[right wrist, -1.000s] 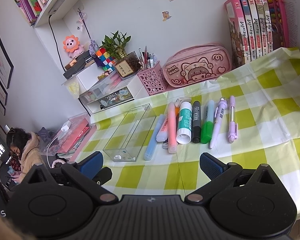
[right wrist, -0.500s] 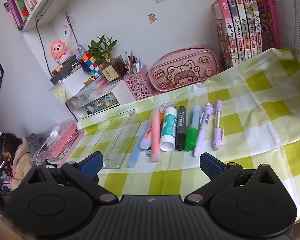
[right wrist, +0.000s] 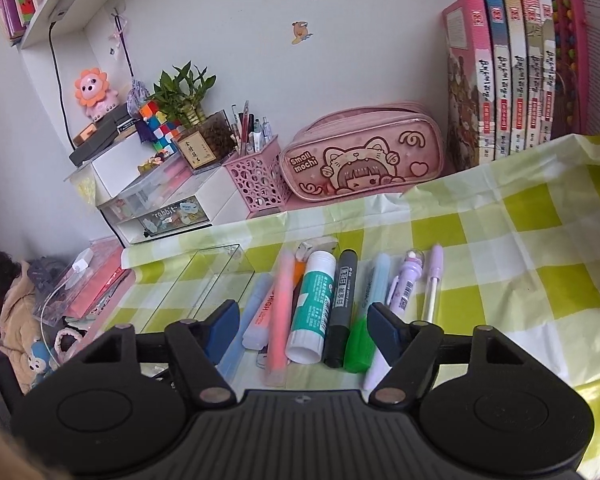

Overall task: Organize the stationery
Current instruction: 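Reach the right tool down and grasp the white-and-green glue stick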

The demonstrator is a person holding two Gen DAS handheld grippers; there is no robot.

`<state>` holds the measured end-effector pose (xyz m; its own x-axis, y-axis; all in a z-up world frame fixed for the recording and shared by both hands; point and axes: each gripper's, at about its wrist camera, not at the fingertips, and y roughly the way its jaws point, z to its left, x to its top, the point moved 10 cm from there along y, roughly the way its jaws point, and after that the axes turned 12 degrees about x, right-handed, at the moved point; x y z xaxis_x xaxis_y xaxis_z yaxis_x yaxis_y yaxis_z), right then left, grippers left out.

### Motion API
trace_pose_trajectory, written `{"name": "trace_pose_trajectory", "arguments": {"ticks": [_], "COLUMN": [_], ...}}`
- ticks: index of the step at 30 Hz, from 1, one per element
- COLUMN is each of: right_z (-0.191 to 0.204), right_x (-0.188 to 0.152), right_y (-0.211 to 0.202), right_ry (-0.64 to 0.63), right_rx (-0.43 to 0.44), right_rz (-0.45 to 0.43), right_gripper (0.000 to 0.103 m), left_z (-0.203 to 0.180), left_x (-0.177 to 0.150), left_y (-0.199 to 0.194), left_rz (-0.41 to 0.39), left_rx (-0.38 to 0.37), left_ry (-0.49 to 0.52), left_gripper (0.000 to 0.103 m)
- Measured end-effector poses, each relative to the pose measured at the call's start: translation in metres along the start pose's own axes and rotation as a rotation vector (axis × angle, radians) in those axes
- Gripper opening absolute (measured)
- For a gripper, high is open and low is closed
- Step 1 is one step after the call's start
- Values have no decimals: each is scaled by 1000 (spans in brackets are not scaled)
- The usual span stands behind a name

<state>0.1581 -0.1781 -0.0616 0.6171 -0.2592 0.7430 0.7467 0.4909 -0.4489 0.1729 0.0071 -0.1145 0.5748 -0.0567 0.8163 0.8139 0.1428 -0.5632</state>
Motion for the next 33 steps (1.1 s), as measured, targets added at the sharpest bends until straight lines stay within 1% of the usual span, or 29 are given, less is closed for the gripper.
{"name": "trace_pose_trajectory", "arguments": {"ticks": [1, 2, 4, 5, 9, 11, 12, 15, 18, 19, 20, 21, 22, 24, 26, 28, 30, 33], "right_z": [0, 0, 0, -1, -5, -8, -8, -8, -12, -14, -18, -21, -25, -30, -25, -16, -12, -17], "right_x": [3, 5, 7, 8, 7, 3, 2, 4, 6, 6, 7, 8, 8, 7, 5, 3, 5, 8], "right_y": [9, 18, 41, 51, 82, 96, 101, 108, 108, 107, 103, 102, 101, 103, 109, 117, 122, 122], "right_ry": [-2, -3, -14, -20, -62, -61, -68, -77, -30, 6, 71, 135, 173, 151, 134, 69, 17, 37], "right_rx": [11, 19, 16, 3, -46, -50, -62, -61, -34, -11, 24, 58, 78, 43, 53, 18, -20, -36], "right_rz": [20, 44, 105, 132, 230, 295, 313, 337, 345, 342, 337, 328, 323, 307, 320, 347, 359, 347], "right_gripper": [52, 48, 45, 44, 44, 39, 38, 38, 36, 30, 20, 20, 20, 21, 22, 24, 23, 22], "left_z": [-2, -3, -4, -4, -6, -6, -6, -3, -2, -1, -1, 0, 0, 0, 0, 1, 3, 2], "left_x": [-2, -4, -9, -9, -8, -9, -9, -12, -15, -15, -15, -15, -15, -15, -14, -14, -14, -14], "left_y": [4, 8, 15, 16, 18, 17, 17, 13, 9, 9, 9, 10, 10, 10, 11, 12, 13, 12], "left_rz": [9, 18, 29, 10, -11, -14, -16, -26, -44, -47, -51, -56, -58, -59, -63, -64, -62, -67], "left_rx": [-9, -13, -28, -27, -16, -11, -13, -26, -42, -52, -59, -66, -70, -71, -71, -61, -61, -55], "left_ry": [6, 7, 4, 9, 10, 7, 7, 8, 19, 20, 22, 28, 27, 28, 30, 28, 22, 20], "left_gripper": [76, 73, 73, 73, 72, 72, 72, 72, 72, 72, 72, 72, 72, 72, 72, 72, 72, 72]}}
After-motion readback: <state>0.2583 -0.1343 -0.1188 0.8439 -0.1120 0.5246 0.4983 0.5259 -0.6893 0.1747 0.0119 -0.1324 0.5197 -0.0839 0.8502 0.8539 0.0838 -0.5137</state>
